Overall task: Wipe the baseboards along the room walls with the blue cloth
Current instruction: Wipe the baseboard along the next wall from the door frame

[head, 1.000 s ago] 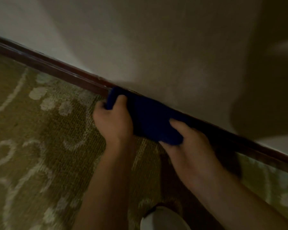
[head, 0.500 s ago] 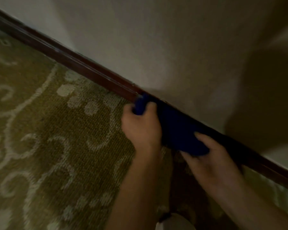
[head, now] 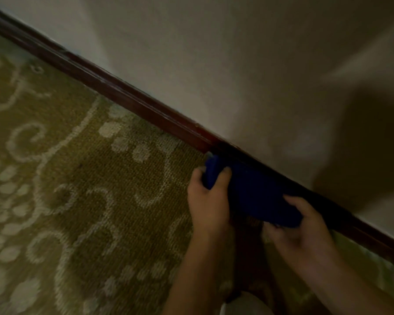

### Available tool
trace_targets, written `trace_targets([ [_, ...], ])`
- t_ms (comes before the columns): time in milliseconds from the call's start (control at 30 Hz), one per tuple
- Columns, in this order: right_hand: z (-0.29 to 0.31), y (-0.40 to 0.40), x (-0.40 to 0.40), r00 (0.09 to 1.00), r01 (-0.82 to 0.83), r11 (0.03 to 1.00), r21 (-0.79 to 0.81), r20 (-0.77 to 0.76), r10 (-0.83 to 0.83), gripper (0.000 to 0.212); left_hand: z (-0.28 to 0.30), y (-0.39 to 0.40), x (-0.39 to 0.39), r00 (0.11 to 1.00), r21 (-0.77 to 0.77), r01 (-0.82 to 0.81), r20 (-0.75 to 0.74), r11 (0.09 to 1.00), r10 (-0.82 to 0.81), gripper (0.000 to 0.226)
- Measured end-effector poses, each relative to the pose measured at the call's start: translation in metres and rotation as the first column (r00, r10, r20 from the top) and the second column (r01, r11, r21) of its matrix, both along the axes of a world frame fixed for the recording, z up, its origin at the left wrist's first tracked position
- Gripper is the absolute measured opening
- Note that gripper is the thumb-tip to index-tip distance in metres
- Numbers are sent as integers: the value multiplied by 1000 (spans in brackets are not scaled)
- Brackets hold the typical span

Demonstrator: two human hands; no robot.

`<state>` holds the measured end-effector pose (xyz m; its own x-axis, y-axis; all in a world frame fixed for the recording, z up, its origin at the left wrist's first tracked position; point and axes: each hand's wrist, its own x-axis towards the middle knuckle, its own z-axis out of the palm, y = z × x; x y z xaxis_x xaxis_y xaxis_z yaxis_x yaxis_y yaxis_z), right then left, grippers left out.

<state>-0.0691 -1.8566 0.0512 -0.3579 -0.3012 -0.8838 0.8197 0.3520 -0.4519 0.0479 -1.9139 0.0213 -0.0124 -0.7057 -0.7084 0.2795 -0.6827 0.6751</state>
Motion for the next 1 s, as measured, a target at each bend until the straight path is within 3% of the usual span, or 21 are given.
trace_targets([
  [100,-5,7,6,996,3,999,-53,87,1,30,-9,6,21,992,105,-24,-121,994,37,16],
  [200,-18,36,0,997,2,1000,11,75,-3,26,-10,19,18,979,212,70,-203,975,-26,26],
  [233,-22,42,-1,998,-57,998,18,39,56,36,-8,21,15,979,222,91,-201,971,-45,29],
  [300,-28,31,-1,977,-171,984,55,137,162,76,-8,11,12,982,211,67,-185,975,-27,30],
  [333,-32,20,6,973,-200,975,92,132,187,84,-10,-3,13,987,184,50,-162,982,-20,27],
  [367,-28,5,10,967,-227,970,86,138,214,81,-11,-21,14,994,150,39,-111,988,-23,25],
  [467,-24,-29,21,983,-172,985,-22,64,174,41,-11,-64,27,997,87,-47,57,995,43,24],
  [567,-18,-44,33,937,-12,988,-153,343,64,28,-14,-69,39,985,79,-171,48,982,168,21],
  [633,-17,-40,31,954,-73,989,-127,279,106,26,-13,-63,31,972,64,-235,41,970,233,30],
  [733,-14,-23,17,989,3,999,-36,148,2,21,-9,-45,5,987,85,-150,72,985,144,46],
  [833,-3,-11,13,982,167,986,-21,90,-165,16,-2,-26,1,996,218,5,-88,976,15,55],
  [900,2,-24,23,990,100,994,-48,103,-94,15,0,-37,19,993,216,5,-115,976,20,44],
  [1000,-11,-80,66,986,-66,992,-107,144,81,20,-12,-99,59,985,149,-168,-11,974,172,40],
])
